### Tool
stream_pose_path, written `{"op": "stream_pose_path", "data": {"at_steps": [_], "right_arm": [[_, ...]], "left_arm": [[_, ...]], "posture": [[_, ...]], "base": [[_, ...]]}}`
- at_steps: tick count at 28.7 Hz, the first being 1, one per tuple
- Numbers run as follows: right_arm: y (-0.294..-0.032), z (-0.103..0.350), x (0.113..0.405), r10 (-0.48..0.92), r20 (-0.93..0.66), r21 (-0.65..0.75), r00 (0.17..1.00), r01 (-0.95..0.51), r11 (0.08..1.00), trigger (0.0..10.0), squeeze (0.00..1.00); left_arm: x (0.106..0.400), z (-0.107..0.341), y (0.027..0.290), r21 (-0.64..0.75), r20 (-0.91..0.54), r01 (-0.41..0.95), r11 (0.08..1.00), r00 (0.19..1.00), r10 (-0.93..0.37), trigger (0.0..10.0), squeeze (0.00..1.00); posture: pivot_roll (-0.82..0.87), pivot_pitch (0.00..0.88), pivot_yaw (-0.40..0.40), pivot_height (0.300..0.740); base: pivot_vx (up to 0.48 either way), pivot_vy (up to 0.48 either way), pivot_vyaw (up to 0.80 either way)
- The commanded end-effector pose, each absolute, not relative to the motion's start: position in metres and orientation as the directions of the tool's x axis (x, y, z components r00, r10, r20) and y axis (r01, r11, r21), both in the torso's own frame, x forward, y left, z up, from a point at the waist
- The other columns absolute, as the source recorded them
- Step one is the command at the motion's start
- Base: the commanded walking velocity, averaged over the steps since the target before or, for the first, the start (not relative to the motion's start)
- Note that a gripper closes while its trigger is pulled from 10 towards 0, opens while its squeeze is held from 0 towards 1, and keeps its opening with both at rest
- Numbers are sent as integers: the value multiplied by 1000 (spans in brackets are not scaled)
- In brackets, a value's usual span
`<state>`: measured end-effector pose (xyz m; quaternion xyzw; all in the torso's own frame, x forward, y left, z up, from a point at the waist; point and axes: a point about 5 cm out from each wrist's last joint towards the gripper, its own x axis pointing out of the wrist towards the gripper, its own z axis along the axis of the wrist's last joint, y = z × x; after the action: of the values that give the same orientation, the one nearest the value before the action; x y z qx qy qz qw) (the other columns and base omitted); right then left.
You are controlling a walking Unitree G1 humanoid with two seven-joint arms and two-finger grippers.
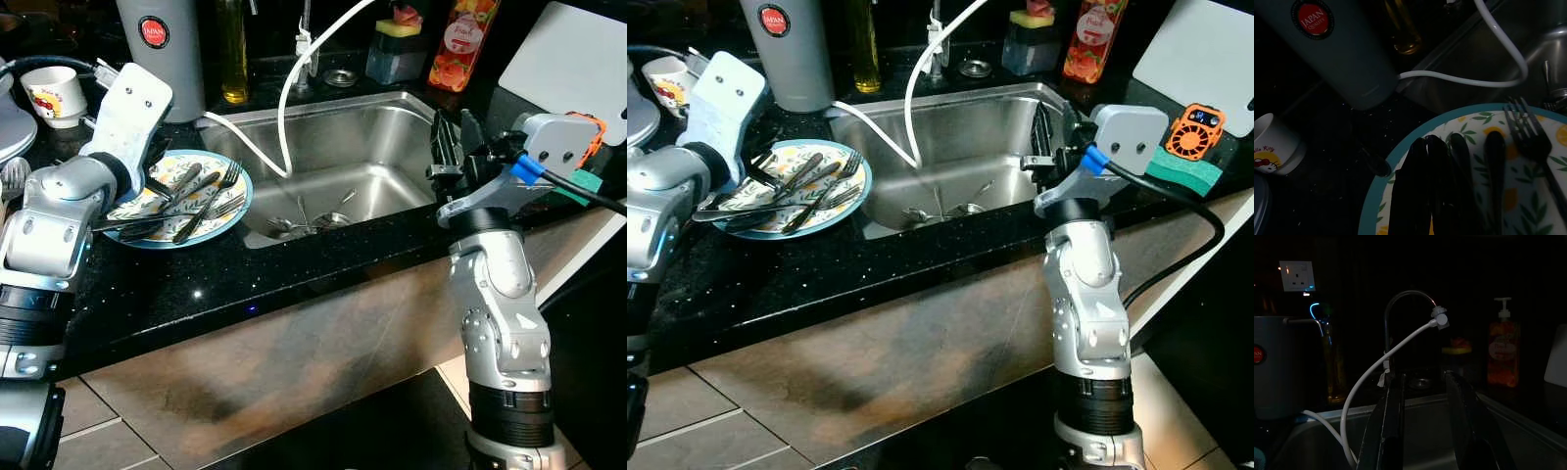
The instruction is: Kitchen organization
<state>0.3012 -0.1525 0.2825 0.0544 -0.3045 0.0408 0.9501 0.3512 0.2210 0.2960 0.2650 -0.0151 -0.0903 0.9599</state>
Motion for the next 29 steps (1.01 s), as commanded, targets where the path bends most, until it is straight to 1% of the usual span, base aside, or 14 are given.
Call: {"op": "stream_pose_path", "data": {"at_steps": [1, 5, 10, 13, 18, 21, 23, 24, 26, 27, 29], "right_arm": [[-153, 280, 301, 44, 576, 78, 816, -108, 991, 10000, 0], [-154, 279, 301, 43, 576, 77, 817, -107, 991, 10000, 0], [-154, 278, 301, 45, 574, 76, 817, -107, 991, 10000, 0], [-155, 279, 302, 44, 577, 66, 815, -100, 993, 10000, 0], [-156, 280, 301, 44, 580, 53, 813, -91, 994, 10000, 0], [-157, 280, 302, 45, 581, 48, 813, -89, 995, 10000, 0], [-158, 281, 303, 46, 583, 42, 811, -87, 995, 10000, 0], [-158, 281, 303, 46, 583, 42, 811, -87, 995, 10000, 0], [-158, 281, 304, 43, 587, 44, 809, -85, 995, 10000, 0], [-158, 281, 304, 43, 587, 44, 809, -85, 995, 10000, 0], [-158, 280, 306, 40, 586, 52, 809, -86, 995, 10000, 0]], "left_arm": [[353, 294, 224, 513, -31, 148, 846, 988, -154, 10000, 0], [354, 298, 226, 487, 7, 112, 866, 991, -132, 10000, 0], [350, 318, 223, 321, 206, 84, 943, 966, -156, 10000, 0], [346, 328, 224, 174, 326, 80, 982, 936, -134, 10000, 0], [344, 331, 223, 136, 381, 81, 987, 916, -128, 10000, 0], [344, 330, 222, 174, 369, 85, 981, 918, -145, 10000, 0], [347, 323, 227, 269, 259, 105, 957, 950, -177, 10000, 0], [347, 323, 227, 269, 259, 105, 957, 950, -177, 10000, 0], [346, 312, 241, 341, 101, 128, 931, 980, -172, 10000, 0], [346, 312, 241, 341, 101, 128, 931, 980, -172, 10000, 0], [337, 309, 258, 393, 22, 152, 907, 984, -175, 10000, 0]], "posture": [[55, 71, -27, 740], [49, 75, -27, 740], [51, 71, -31, 740], [46, 69, -36, 740], [41, 66, -39, 740], [40, 53, -43, 740], [56, 44, -42, 740], [56, 44, -42, 740], [65, 43, -40, 740], [65, 43, -40, 740], [96, 42, -41, 740]], "base": [[0, 0, 0], [0, 0, 0], [0, 0, 0], [0, 0, 0], [0, 0, 0], [0, 0, 0], [0, 0, 0], [0, 0, 0], [0, 0, 0], [0, 0, 0], [0, 0, 0]]}}
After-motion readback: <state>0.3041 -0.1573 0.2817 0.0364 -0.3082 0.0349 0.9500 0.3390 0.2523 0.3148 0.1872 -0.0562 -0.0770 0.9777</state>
